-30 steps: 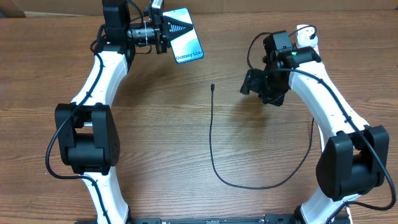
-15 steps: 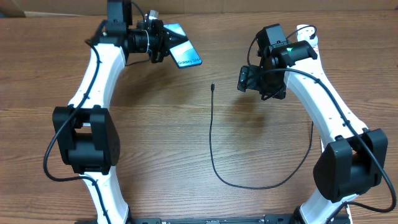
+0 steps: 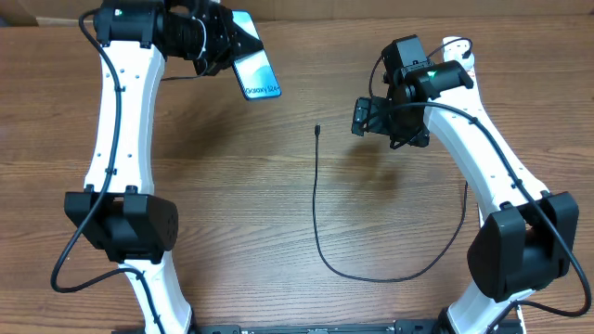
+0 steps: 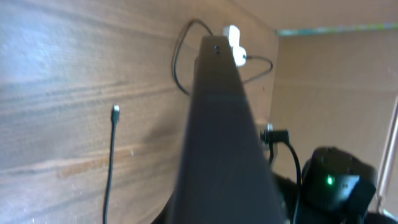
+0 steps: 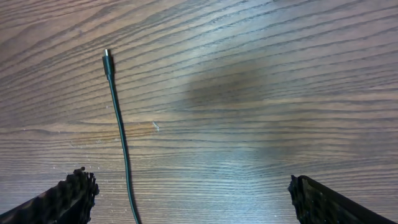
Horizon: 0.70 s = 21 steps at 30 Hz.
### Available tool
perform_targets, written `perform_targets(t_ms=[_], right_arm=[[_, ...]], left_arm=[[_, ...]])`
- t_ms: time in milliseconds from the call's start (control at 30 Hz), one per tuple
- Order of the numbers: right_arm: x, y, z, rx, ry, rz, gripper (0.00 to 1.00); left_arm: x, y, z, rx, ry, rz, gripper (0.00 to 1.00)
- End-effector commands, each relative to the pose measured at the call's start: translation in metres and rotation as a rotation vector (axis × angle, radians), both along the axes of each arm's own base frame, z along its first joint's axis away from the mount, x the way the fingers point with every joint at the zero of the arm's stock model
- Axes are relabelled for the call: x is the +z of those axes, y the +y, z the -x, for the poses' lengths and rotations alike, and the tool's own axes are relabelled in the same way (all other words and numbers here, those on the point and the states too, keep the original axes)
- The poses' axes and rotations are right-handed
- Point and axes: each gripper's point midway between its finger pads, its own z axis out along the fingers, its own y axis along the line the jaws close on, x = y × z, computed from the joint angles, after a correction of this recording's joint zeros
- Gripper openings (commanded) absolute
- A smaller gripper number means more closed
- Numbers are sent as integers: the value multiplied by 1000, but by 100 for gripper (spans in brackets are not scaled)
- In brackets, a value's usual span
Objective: Plug charger to phone and switch on socket
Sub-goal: 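Raise the phone with the left gripper to the top left and hold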
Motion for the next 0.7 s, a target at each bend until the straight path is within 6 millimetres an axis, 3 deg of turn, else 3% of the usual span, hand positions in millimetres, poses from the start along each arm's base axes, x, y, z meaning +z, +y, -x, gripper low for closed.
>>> perform_targets(t_ms=[0, 233, 367, 667], right_arm=[[8, 2, -7, 4, -33, 4, 100], [8, 1, -7, 4, -33, 5, 100], [8, 1, -7, 4, -33, 5, 100], [8, 1, -7, 4, -33, 5, 100]], left_arm=[[22, -15, 15, -98, -32, 107, 4], [23, -18, 23, -105, 59, 221, 4], [12, -8, 10, -50, 131, 262, 4], [-18, -16, -19, -100, 202, 430, 4]])
